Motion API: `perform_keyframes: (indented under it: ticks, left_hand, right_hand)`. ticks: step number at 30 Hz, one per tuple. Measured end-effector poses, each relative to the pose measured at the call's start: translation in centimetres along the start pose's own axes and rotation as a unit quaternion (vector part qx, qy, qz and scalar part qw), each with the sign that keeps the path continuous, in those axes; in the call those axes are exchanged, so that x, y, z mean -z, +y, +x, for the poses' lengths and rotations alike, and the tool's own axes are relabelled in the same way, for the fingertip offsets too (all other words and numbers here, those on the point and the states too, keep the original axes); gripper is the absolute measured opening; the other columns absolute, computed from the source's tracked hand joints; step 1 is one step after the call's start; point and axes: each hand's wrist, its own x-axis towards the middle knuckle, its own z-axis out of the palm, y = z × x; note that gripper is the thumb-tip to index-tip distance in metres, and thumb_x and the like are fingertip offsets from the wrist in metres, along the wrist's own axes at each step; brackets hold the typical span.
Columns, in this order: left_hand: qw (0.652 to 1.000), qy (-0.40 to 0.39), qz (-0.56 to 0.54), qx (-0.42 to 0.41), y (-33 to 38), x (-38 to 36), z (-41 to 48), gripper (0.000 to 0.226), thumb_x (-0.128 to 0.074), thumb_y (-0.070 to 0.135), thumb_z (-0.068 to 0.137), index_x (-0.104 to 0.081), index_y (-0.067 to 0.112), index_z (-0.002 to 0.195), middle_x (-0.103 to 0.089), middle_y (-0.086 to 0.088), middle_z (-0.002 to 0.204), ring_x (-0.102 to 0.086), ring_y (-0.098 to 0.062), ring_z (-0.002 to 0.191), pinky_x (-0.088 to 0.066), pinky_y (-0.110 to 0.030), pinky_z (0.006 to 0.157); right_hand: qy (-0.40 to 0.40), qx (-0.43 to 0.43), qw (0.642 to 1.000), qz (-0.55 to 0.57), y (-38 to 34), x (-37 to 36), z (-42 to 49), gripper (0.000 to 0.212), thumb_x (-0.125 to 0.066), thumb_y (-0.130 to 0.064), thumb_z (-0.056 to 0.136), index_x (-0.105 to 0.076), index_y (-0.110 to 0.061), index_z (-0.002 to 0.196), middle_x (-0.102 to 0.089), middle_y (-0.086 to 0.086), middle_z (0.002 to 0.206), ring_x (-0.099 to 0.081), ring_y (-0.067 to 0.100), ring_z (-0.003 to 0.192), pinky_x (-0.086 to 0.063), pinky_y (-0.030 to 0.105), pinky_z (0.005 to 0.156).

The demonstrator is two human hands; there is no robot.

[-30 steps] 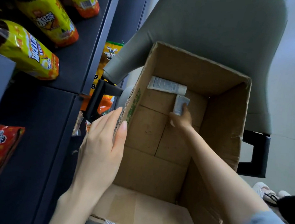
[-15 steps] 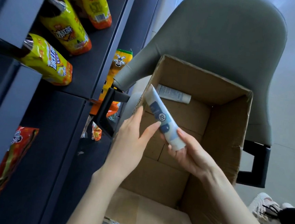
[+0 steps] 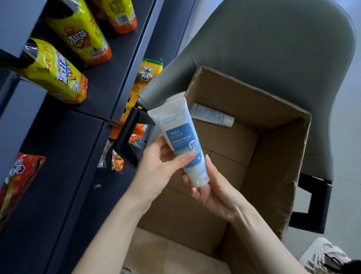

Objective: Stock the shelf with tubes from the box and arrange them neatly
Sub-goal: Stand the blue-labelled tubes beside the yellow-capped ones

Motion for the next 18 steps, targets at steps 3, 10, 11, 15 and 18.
perform_keyframes:
  ticks: [3, 10, 11, 15, 18]
  left_hand:
    - [1.0, 0.014, -0.004, -0.007, -0.1, -0.2, 0.1, 0.037, -0.073, 0.024, 0.071, -0.059, 0.025, 0.105, -0.072, 0.013, 0.098, -0.067, -0.003, 0.097, -0.05, -0.012, 0.072]
    - [0.996, 0.081, -0.025, -0.032, 0.9, 1.2, 1.1, 0.045, -0.074, 0.027, 0.068, -0.061, 0.019, 0.11, -0.07, 0.0, 0.105, -0.067, -0.012, 0.098, -0.055, -0.023, 0.079]
    - [0.995, 0.087, -0.028, -0.031, 1.1, 1.6, 1.3, 0.046, -0.075, 0.028, 0.067, -0.062, 0.019, 0.109, -0.07, -0.001, 0.104, -0.068, -0.014, 0.098, -0.056, -0.024, 0.078]
    - [0.995, 0.097, -0.017, -0.014, 1.5, 2.8, 1.7, 0.054, -0.073, 0.033, 0.066, -0.059, 0.015, 0.115, -0.069, -0.003, 0.106, -0.068, -0.016, 0.098, -0.055, -0.022, 0.07]
    - [0.994, 0.104, -0.017, -0.001, 1.3, 3.1, 1.9, 0.06, -0.073, 0.038, 0.063, -0.059, 0.015, 0.117, -0.069, -0.003, 0.108, -0.068, -0.016, 0.1, -0.056, -0.024, 0.07]
  right_hand:
    - [-0.005, -0.004, 0.999, -0.046, -1.0, 0.4, 0.2, 0.044, -0.058, -0.042, 0.083, -0.068, -0.011, 0.111, -0.07, 0.009, 0.101, -0.069, 0.014, 0.085, -0.058, 0.022, 0.064]
    - [0.12, 0.079, 0.954, -0.264, -5.6, 2.8, 3.1, 0.026, -0.064, -0.026, 0.085, -0.066, -0.014, 0.108, -0.072, 0.004, 0.102, -0.069, 0.015, 0.093, -0.057, 0.027, 0.077]
    - [0.183, 0.109, 0.91, -0.355, -6.4, 3.2, 3.7, 0.021, -0.066, -0.027, 0.086, -0.066, -0.018, 0.104, -0.072, -0.001, 0.101, -0.067, 0.014, 0.096, -0.055, 0.023, 0.076]
    - [0.293, 0.148, 0.644, -0.691, -9.8, 6.3, 6.8, 0.038, -0.06, -0.019, 0.091, -0.053, -0.016, 0.128, -0.052, 0.005, 0.133, -0.049, 0.021, 0.123, -0.043, 0.032, 0.099]
    - [0.25, 0.089, 0.44, -0.858, -11.5, 8.4, 9.0, 0.06, -0.05, -0.006, 0.093, -0.028, -0.015, 0.148, -0.021, 0.013, 0.155, -0.02, 0.03, 0.143, -0.025, 0.042, 0.114]
